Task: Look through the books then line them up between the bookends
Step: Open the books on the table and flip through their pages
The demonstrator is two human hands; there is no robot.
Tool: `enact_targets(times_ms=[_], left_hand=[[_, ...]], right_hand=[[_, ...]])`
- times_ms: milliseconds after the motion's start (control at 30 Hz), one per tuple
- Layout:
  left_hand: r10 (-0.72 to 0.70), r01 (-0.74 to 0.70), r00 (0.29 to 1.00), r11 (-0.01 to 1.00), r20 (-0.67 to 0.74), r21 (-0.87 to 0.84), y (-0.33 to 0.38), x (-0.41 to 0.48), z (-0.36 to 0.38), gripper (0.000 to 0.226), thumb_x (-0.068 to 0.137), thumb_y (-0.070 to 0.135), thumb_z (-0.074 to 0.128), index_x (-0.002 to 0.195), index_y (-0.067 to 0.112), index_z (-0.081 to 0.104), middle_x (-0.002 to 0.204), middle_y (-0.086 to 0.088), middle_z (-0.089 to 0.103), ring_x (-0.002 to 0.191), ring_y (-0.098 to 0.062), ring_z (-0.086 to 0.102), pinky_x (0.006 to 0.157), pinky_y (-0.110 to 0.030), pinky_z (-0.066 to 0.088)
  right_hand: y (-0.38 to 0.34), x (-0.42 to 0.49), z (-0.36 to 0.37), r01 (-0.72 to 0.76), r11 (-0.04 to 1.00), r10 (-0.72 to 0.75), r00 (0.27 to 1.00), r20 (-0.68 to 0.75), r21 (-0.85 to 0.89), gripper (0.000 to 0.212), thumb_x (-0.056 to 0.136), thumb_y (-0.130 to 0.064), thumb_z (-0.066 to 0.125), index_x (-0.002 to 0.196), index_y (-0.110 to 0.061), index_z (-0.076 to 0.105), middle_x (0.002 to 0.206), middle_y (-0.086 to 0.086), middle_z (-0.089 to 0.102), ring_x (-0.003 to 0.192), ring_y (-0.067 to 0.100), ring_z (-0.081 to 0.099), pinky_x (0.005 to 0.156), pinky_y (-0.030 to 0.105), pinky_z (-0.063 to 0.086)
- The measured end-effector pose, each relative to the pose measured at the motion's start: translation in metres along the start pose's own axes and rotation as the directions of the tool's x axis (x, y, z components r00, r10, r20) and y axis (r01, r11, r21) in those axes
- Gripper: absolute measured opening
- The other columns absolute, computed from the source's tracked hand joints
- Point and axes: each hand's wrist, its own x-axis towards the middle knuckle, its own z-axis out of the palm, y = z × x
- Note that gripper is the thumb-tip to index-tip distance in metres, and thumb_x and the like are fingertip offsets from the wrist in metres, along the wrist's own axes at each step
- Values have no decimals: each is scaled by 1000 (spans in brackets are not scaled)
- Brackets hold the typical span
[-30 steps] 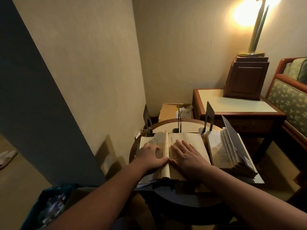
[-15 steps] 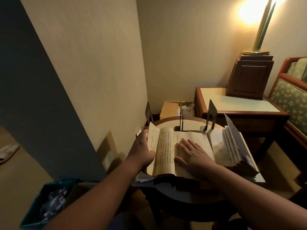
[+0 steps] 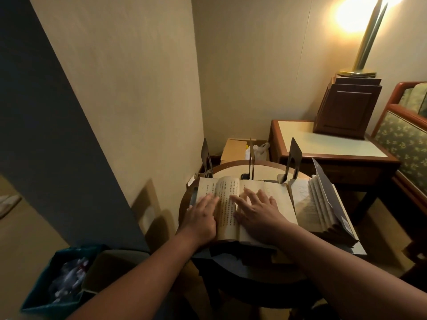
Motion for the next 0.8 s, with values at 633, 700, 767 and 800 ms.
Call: enact_targets(times_ms=[633,700,767,800], left_hand=[[24,2,985,988,172,-153,-18,42,21,62,104,46,18,156,27,-12,165,5,-14,151,-15,-10,122,-42,-2],[-17,53,983,979,183,-195,-16,58,18,62,104,48,17,155,30,-12,165,5,-14,151,-16,-10,121,-44,-3],[-73,123,978,958,196,-259,-12,68,16,60,105,49,16,156,33,-11,165,5,-13,151,-19,-12,120,-46,-4],[-95,150,976,946,198,-286,-11,70,16,60,105,49,16,155,34,-11,165,4,-13,151,-20,-12,120,-47,-4]], right_hand=[[10,8,2,102,995,-101,993,65,-18,57,96,-72,15,148,-63,-4,162,-24,-18,148,25,-26,116,65,-13],[11,8,3,100,995,-98,993,66,-22,57,95,-73,14,147,-63,-6,161,-25,-20,147,24,-28,117,64,-13],[11,8,5,94,995,-92,994,60,-31,57,96,-72,13,148,-63,-7,160,-25,-22,147,23,-29,117,63,-15],[11,8,6,89,995,-88,995,55,-33,57,96,-72,12,148,-62,-7,160,-25,-22,146,23,-30,117,62,-15]])
